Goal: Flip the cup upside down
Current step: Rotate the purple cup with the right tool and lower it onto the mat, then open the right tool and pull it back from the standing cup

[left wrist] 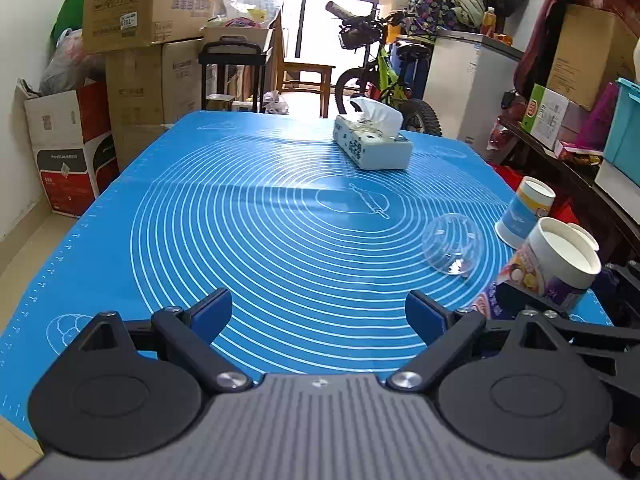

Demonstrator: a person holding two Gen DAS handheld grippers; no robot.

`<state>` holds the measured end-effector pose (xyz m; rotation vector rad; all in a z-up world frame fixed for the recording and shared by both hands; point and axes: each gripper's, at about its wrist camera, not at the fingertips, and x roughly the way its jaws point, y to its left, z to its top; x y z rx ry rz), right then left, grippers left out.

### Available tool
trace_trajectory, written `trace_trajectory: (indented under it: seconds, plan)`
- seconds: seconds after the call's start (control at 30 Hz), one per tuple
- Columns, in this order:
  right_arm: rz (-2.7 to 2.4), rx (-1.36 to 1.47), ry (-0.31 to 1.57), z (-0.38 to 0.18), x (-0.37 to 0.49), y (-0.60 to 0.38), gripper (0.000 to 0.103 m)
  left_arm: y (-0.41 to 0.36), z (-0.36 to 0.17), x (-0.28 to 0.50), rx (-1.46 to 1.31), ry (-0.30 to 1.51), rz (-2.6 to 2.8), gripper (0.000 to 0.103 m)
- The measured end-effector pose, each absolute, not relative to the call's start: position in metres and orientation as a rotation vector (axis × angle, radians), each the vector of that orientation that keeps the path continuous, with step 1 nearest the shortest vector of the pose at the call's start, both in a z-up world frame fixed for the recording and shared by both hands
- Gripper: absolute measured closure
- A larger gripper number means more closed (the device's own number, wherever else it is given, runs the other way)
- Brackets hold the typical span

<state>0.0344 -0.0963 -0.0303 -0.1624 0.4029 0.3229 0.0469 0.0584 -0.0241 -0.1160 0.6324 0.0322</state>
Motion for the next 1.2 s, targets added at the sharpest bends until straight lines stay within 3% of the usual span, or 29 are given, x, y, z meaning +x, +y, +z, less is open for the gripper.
trace_trajectory:
  seconds: [0.37,1.2]
  plan:
    - [0.346,-0.055,0.424,-0.019,0.005,-0.128,0.009,0.036,-0.009,0.006,-0.07,0.598,0.025,0.01]
    - [0.329,0.04,0.489,-0.014,-0.085,-0.178,0.008,0.009,-0.01,-0.073,0.012,0.561,0.067,0.01]
